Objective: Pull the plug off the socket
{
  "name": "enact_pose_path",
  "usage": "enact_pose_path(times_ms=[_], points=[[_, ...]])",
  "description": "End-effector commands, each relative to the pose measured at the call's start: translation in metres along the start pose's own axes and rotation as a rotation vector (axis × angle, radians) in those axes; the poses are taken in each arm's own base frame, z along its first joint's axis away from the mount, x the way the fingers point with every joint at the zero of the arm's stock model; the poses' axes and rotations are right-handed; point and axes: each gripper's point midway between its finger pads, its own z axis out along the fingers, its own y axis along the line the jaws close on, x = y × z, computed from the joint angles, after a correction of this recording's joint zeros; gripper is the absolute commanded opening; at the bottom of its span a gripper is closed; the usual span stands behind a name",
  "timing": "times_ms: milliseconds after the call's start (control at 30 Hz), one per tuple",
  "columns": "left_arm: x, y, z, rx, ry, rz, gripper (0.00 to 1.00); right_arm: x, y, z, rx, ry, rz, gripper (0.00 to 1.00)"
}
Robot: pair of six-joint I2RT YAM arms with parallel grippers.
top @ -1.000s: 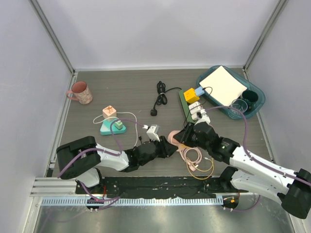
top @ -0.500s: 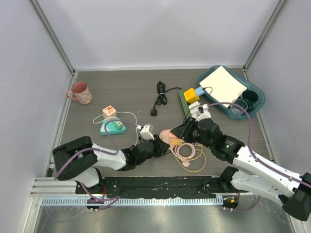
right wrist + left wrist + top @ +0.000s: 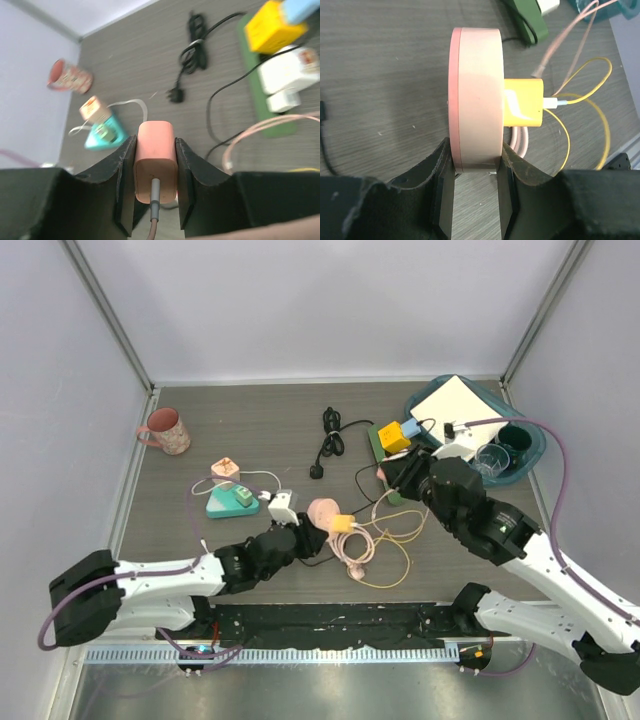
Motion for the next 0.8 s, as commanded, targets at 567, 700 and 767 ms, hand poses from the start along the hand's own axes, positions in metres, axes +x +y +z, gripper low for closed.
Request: enact_pose_path(times_ms=[567, 700, 767], points=[[-0.060, 0.022, -0.059, -0.070, -0.095, 0.183, 0.00, -0.003, -0.195, -0.009, 0.655, -0.129, 0.028, 0.01], [-0.056, 0.026, -0.060, -0.079, -0.065, 0.242, 0.00, 0.014, -0.220, -0.013, 0.718, -0.129, 0.127, 0.01], [-0.047, 0.024, -0.056, -0.052, -0.045, 0.237, 0.00, 0.031, -0.225, -0.010, 0.695, -0.088, 0.167, 0.01]])
